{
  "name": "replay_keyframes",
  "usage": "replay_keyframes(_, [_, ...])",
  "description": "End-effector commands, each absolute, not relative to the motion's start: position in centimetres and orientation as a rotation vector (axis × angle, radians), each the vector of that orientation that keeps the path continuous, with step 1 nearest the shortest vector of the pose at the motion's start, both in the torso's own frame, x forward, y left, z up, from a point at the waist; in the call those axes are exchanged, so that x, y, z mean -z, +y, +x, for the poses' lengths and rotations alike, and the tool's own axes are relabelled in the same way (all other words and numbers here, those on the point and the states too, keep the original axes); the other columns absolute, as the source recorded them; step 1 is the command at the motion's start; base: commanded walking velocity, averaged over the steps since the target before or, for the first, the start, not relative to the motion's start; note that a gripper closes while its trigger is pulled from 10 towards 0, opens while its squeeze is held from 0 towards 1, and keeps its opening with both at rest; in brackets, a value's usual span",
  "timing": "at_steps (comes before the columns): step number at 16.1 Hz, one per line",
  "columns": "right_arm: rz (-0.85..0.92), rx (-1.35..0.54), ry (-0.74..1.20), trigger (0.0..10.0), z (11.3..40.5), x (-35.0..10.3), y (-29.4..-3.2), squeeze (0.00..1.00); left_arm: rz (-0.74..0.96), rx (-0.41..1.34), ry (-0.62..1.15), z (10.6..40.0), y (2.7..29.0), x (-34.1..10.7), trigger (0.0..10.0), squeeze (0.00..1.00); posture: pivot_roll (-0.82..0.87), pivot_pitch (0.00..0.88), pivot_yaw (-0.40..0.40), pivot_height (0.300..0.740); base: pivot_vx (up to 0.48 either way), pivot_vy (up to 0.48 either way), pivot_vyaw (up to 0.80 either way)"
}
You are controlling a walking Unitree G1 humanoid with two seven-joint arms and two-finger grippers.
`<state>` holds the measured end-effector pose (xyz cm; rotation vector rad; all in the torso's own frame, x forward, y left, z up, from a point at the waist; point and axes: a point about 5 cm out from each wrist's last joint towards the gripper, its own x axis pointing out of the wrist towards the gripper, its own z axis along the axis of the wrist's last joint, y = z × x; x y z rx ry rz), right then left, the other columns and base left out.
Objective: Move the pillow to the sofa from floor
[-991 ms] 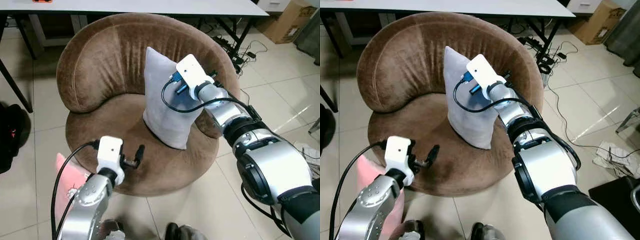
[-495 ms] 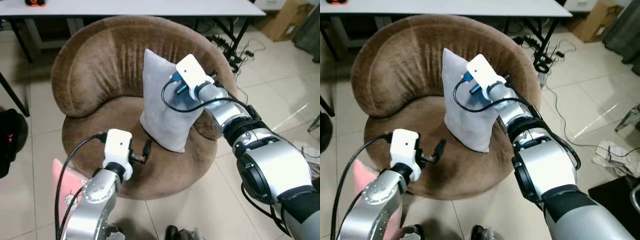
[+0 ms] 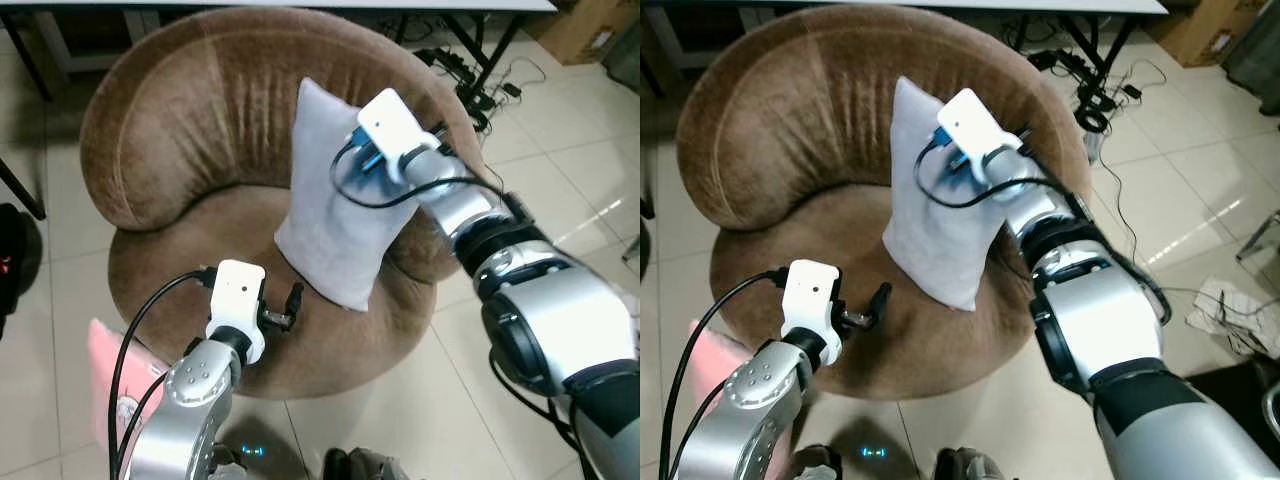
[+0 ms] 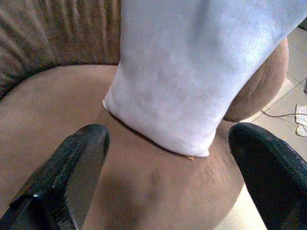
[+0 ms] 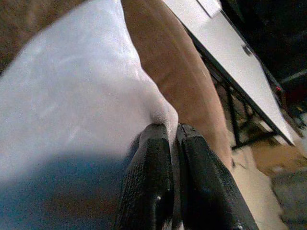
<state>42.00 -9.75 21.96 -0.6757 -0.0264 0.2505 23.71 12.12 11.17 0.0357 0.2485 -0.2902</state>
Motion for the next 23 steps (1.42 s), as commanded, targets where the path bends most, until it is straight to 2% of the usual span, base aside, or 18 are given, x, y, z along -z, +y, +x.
replay_keyframes(1, [-0.707, -0.213, 0.006, 10.0, 42.1, -21.7, -10.8, 0.0, 0.024, 0.293, 0.267, 23.1, 12.1, -10.8, 10.0, 0.0, 0.28, 0.176, -0.177, 0.74, 0.0, 0.0, 0.0])
replay_keyframes(5, [-0.71, -0.17, 0.053, 10.0, 42.2, -21.3, -11.9, 0.0, 0.03, 0.255, 0.277, 22.7, 12.6, -10.6, 10.0, 0.0, 0.32, 0.195, -0.181, 0.74, 0.0, 0.0, 0.0])
replay_keyframes(10, [-0.718, -0.123, 0.116, 10.0, 42.1, -20.6, -12.9, 0.0, 0.047, 0.243, 0.267, 23.3, 13.3, -10.0, 10.0, 0.0, 0.34, 0.163, -0.179, 0.74, 0.0, 0.0, 0.0])
replay_keyframes(12, [-0.705, -0.109, 0.099, 10.0, 42.3, -21.3, -12.8, 0.0, 0.061, 0.225, 0.263, 23.7, 14.1, -9.7, 10.0, 0.0, 0.35, 0.151, -0.179, 0.74, 0.0, 0.0, 0.0])
replay_keyframes(17, [-0.687, -0.108, 0.104, 10.0, 42.2, -21.2, -12.5, 0.0, 0.064, 0.223, 0.248, 23.9, 14.3, -9.4, 10.0, 0.0, 0.37, 0.139, -0.186, 0.74, 0.0, 0.0, 0.0])
replay_keyframes(23, [-0.698, -0.066, 0.148, 10.0, 42.1, -20.4, -13.5, 0.0, 0.053, 0.178, 0.228, 23.6, 14.8, -9.5, 10.0, 0.0, 0.42, 0.142, -0.208, 0.74, 0.0, 0.0, 0.0])
